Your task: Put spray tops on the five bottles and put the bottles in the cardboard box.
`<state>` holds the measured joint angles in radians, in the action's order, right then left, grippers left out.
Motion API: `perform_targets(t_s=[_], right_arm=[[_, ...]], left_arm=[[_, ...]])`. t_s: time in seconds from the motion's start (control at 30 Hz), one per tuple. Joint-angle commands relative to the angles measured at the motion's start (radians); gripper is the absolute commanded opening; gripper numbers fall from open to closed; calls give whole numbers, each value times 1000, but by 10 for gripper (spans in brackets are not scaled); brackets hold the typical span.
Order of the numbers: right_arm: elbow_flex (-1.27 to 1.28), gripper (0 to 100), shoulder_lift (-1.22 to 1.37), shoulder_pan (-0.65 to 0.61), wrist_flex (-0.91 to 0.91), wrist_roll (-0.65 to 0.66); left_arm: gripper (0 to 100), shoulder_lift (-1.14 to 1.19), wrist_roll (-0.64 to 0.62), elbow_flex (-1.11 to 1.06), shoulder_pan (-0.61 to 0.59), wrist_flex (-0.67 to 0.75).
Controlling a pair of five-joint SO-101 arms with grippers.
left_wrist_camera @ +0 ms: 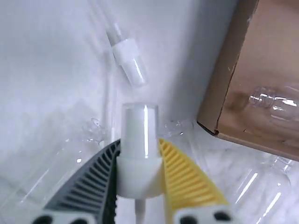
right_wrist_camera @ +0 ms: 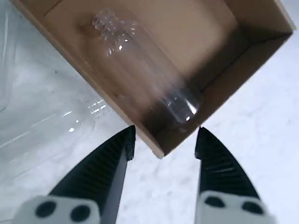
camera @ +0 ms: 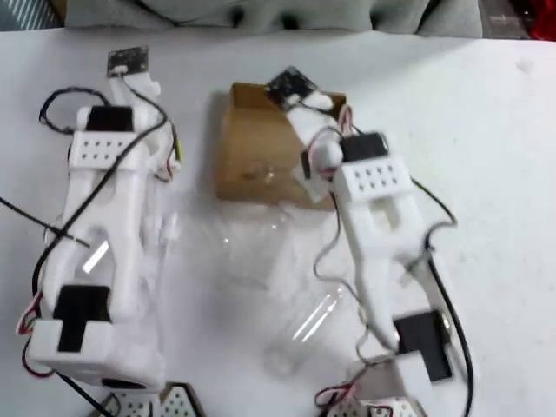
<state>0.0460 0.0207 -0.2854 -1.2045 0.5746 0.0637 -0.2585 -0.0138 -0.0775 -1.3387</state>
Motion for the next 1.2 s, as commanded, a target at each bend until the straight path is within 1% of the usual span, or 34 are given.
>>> perform_targets(t_s=[0.0,0.17,0.23,0.33,0.47,0.53,0.63,0.7,0.97,1.0,1.07,1.17], right_arm=[[-176,187,128,2,-24,137],[-417,188,340,-2,-105,307],[-519,188,415,2,-166,388],[-671,192,521,-2,-265,477],[-855,280,650,-18,-371,546],[-931,295,713,-24,-421,592],[-1037,296,808,-42,-486,631],[-1102,296,869,-53,-503,634],[-1307,293,1096,-74,-484,632],[-1343,286,1118,-70,-486,631],[-1399,235,1148,-67,-492,629],[-1462,72,1170,-53,-493,614]], left_arm=[[20,-96,5,-109,15,166],[20,-97,5,-210,7,301],[20,-97,5,-233,7,328],[20,-97,5,-244,13,342],[20,-96,5,-242,15,347],[20,-93,5,-242,13,347],[20,-93,5,-242,13,347],[20,-91,5,-242,13,347],[20,-91,8,-244,12,361],[20,-91,8,-244,10,364],[20,-91,6,-244,10,373],[20,-91,6,-244,10,376]])
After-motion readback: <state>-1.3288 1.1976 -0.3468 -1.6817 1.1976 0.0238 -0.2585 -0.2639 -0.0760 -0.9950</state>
